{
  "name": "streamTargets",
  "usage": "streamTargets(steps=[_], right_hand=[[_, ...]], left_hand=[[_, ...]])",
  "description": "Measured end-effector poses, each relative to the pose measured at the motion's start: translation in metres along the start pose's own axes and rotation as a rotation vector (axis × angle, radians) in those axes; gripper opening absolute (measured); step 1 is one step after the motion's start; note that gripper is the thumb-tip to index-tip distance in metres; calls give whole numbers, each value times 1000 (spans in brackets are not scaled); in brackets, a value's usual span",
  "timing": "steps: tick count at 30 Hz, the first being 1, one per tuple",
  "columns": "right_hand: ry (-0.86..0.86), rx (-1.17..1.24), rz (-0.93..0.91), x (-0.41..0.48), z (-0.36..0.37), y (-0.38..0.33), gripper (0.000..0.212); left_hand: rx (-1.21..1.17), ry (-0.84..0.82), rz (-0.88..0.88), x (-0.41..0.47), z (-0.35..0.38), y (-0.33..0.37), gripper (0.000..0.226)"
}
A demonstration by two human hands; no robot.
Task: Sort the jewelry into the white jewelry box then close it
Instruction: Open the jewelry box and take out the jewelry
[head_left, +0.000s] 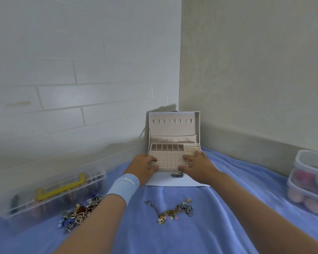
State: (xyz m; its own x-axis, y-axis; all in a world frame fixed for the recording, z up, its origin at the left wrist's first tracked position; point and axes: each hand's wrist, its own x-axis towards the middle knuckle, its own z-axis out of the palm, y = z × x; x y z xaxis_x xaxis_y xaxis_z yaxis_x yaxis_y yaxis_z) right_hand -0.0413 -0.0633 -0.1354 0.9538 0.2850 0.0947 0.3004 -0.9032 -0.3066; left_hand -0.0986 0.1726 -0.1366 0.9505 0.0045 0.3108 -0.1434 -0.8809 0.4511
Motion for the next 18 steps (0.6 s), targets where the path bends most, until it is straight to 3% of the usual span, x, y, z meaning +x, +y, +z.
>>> streamTargets(steps=[4,7,11,15,18], right_hand=[[18,-110,6,-1,-10,-1,61],[31,-130,-54,3,-15,-3,63],[2,-76,-180,19,-20,-21,66],[-80,-110,-147,40,-19,-28,73],[-53,-171,-173,45,-25,-28,59]], left_hand=[[194,-50,49,7,4,10,39],[421,16,93,15,5,17,38],[392,-8,132,35,7,23,38],[441,-153,90,57,6,27,45],[416,-136,75,66,3,26,40]])
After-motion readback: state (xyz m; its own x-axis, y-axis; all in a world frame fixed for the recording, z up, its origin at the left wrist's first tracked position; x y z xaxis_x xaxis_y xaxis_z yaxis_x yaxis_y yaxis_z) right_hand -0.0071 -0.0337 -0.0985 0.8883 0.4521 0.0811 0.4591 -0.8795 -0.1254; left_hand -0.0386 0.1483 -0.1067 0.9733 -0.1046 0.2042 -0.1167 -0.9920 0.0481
